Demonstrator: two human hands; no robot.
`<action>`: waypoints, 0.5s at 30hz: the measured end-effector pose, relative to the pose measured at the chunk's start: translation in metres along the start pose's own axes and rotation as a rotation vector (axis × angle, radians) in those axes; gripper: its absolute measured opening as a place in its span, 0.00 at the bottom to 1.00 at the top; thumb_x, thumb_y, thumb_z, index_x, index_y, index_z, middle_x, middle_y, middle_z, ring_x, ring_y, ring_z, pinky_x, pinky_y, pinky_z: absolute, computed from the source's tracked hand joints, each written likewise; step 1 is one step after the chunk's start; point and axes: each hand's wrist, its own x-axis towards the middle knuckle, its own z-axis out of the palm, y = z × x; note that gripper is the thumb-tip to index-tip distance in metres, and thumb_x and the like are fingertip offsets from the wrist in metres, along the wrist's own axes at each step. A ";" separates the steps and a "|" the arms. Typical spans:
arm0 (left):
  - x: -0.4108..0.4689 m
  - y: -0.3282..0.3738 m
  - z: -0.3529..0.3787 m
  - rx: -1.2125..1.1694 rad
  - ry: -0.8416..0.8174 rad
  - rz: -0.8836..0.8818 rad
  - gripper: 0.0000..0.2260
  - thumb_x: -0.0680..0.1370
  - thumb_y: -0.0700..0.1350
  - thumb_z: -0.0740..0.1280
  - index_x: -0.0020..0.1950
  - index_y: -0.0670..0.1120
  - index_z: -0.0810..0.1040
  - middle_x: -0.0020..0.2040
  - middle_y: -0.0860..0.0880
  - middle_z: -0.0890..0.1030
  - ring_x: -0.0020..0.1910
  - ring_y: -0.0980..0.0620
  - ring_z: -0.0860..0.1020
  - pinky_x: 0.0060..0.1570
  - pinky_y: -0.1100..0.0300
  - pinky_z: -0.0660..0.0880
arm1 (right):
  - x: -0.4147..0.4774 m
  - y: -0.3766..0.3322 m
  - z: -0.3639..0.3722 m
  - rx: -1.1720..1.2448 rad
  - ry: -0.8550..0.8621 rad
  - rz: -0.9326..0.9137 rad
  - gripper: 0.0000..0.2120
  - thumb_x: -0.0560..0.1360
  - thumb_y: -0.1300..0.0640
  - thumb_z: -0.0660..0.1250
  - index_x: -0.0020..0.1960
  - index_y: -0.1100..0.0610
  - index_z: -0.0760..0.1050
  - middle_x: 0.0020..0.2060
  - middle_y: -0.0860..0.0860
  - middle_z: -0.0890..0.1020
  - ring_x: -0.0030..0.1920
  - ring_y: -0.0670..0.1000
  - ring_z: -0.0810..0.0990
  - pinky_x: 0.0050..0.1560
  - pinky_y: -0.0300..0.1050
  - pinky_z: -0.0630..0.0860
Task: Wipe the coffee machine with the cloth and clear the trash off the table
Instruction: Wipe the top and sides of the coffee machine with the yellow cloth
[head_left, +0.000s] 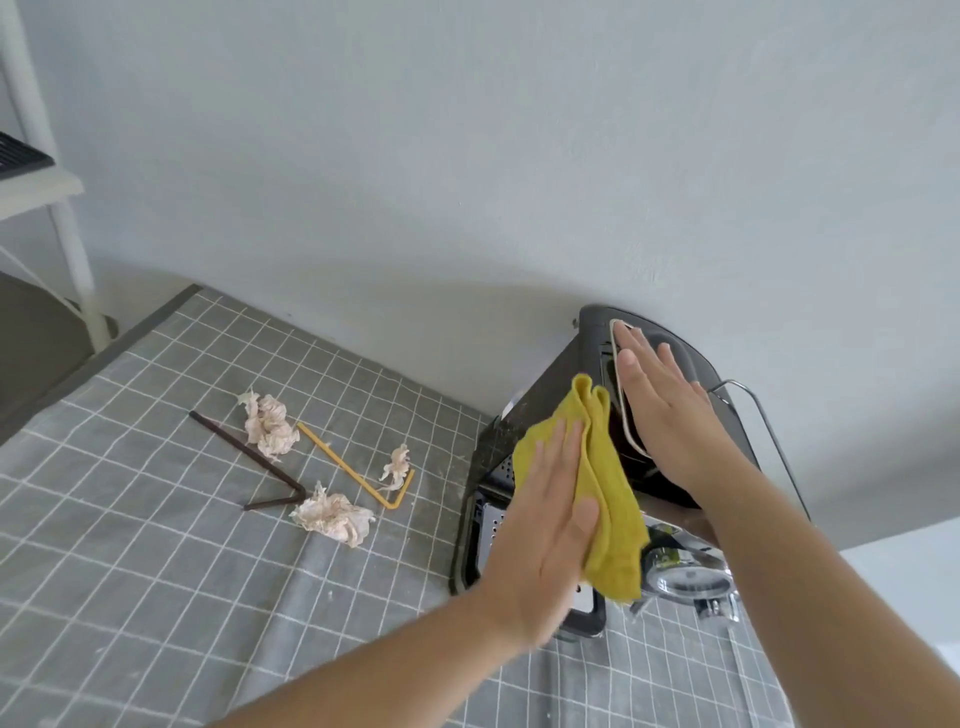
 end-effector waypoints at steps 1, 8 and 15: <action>-0.008 0.000 0.001 -0.006 0.008 0.008 0.25 0.82 0.56 0.45 0.77 0.59 0.41 0.78 0.64 0.42 0.77 0.63 0.39 0.77 0.54 0.41 | 0.000 0.000 0.000 -0.002 0.000 -0.002 0.24 0.81 0.42 0.39 0.76 0.39 0.48 0.77 0.38 0.50 0.77 0.46 0.42 0.76 0.55 0.40; 0.125 -0.034 -0.023 -0.035 -0.016 -0.270 0.26 0.82 0.56 0.46 0.79 0.50 0.50 0.80 0.49 0.53 0.79 0.52 0.50 0.77 0.48 0.48 | -0.001 -0.005 -0.001 -0.023 0.001 -0.005 0.23 0.81 0.42 0.40 0.76 0.38 0.48 0.77 0.39 0.49 0.77 0.46 0.42 0.76 0.54 0.40; 0.016 -0.028 -0.008 -0.103 0.022 -0.050 0.25 0.82 0.57 0.46 0.78 0.57 0.46 0.79 0.62 0.48 0.77 0.63 0.45 0.78 0.51 0.44 | 0.000 -0.014 -0.002 -0.065 -0.079 0.009 0.25 0.81 0.48 0.48 0.76 0.39 0.45 0.78 0.43 0.51 0.77 0.47 0.39 0.75 0.56 0.38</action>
